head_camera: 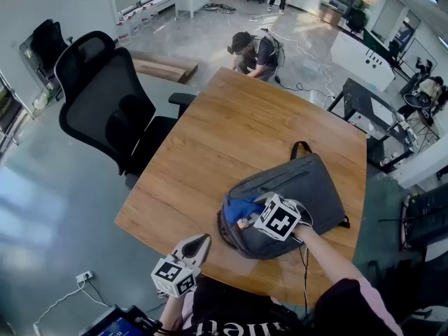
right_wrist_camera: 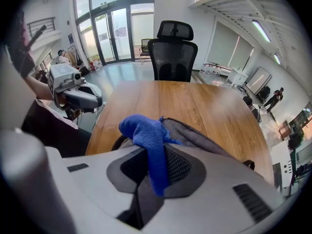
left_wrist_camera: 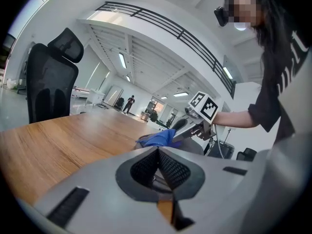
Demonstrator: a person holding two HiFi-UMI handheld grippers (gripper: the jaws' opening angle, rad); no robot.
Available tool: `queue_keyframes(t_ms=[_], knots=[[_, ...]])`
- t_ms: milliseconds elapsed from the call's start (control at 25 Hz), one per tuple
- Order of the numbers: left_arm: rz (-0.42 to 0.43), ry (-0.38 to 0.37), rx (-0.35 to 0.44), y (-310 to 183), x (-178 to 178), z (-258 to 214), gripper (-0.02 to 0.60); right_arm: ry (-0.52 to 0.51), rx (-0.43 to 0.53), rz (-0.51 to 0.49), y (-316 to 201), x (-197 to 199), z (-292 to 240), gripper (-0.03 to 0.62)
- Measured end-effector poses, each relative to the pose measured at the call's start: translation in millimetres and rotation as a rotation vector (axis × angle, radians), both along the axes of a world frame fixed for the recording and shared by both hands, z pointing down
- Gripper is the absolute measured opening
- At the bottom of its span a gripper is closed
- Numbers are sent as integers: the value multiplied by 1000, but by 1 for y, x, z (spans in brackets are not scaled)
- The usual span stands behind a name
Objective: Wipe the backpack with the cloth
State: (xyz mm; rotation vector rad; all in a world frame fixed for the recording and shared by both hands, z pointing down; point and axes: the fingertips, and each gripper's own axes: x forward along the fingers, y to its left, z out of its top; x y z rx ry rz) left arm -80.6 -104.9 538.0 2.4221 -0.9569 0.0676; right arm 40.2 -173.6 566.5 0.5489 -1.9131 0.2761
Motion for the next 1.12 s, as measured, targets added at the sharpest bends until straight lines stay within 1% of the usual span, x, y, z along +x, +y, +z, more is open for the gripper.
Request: queue_keyframes(t_ms=[120,320,520,640,760,840,920,1000,1120], knots=[[14,-5,8,11,7,-2,-3,-19,-37,-7,32,4,7,78],[14,-16,7,26,13,-4,-3,-27,-62,-5,83,15,13,78],[25,-27,18,35,24,-5,-3,-82,-57,50,113,21,12,78],[41,-30,26,38,34,-9,-3,-113,-78,78,130,26,12,78],[71,-18,40,42,45,-2,-3,-124,-115,110,146,38,25,78],[89,-11,47,44,52,2,-3,-129,-137,134,152,46,33,78],[104,-9,51,46,58,1,-3,-143,-138,146,152,49,29,78],[119,-7,56,47,63,0,-3,-157,-113,151,144,51,17,78],[143,-4,59,47,70,-3,-3,-179,-36,169,114,58,-8,78]])
